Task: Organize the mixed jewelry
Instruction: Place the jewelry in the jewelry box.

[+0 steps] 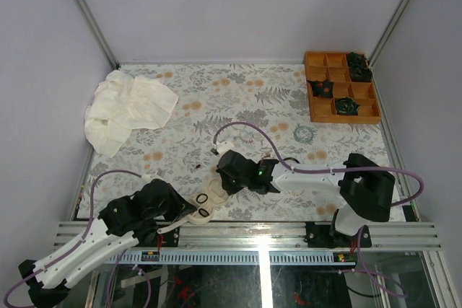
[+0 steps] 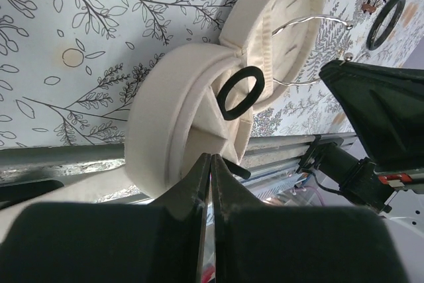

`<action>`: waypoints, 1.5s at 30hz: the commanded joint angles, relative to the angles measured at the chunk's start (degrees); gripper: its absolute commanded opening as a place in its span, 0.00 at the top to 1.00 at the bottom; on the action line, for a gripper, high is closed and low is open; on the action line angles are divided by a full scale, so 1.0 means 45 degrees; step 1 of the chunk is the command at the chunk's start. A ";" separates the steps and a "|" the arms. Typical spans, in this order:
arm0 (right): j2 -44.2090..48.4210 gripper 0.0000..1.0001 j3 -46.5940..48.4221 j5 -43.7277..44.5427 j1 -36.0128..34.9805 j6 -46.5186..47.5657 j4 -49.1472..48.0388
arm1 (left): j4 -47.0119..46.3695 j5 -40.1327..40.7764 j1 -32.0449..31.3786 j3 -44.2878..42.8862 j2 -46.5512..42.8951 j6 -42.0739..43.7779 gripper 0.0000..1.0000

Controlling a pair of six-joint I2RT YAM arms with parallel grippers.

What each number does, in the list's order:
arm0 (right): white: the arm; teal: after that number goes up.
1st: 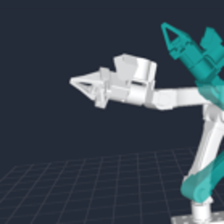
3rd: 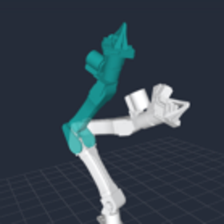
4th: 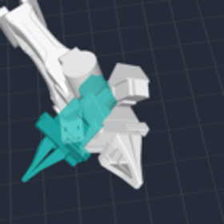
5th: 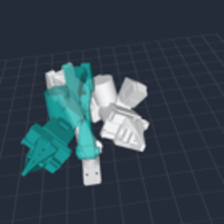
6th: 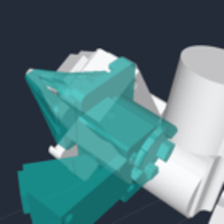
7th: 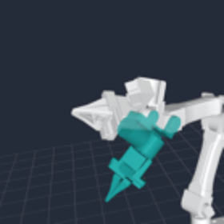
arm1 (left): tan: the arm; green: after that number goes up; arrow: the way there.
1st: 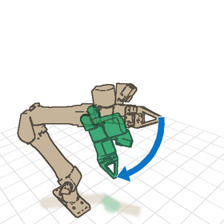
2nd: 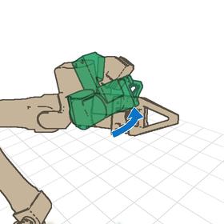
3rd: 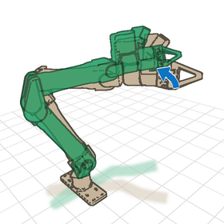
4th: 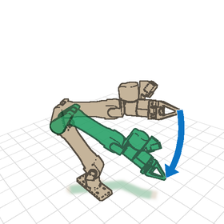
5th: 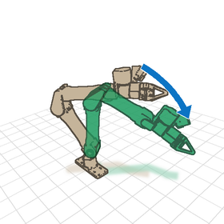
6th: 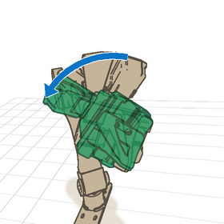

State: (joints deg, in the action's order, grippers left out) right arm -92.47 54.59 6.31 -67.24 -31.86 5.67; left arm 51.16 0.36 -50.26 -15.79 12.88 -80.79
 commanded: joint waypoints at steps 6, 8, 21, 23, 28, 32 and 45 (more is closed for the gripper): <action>-0.0878 1.00 0.0511 -0.1031 -0.0135 -0.1321 -0.0049 | 0.0079 0.0058 -0.0083 0.0316 -0.0325 0.0061 1.00; -0.0846 1.00 0.0512 -0.1165 -0.0118 -0.1432 -0.0038 | 0.0078 0.0031 -0.0094 0.0355 -0.0443 0.0064 1.00; -0.1244 1.00 0.1308 -0.2348 -0.0058 -0.1184 0.0623 | 0.0077 -0.0043 -0.0085 0.0563 -0.0836 0.0039 1.00; -0.1464 1.00 0.1369 -0.2428 -0.0060 -0.1168 0.0671 | 0.0086 -0.0048 -0.0089 0.0575 -0.0851 0.0054 1.00; -0.1828 1.00 0.1458 -0.2706 -0.0042 -0.1163 0.0606 | 0.0080 -0.0031 -0.0091 0.0580 -0.0852 0.0044 1.00; -0.1749 0.92 0.1630 -0.2612 -0.0051 -0.0988 0.0927 | 0.0086 -0.0036 -0.0091 0.0580 -0.0906 0.0044 1.00; 0.0168 0.54 0.2389 -0.0783 -0.0050 0.0280 0.2500 | -0.0091 0.0288 -0.0082 0.0209 -0.0509 0.0138 1.00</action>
State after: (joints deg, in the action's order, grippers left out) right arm -96.68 62.08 -0.08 -67.07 -33.56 15.22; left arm 51.40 0.01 -50.28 -14.00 9.69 -80.75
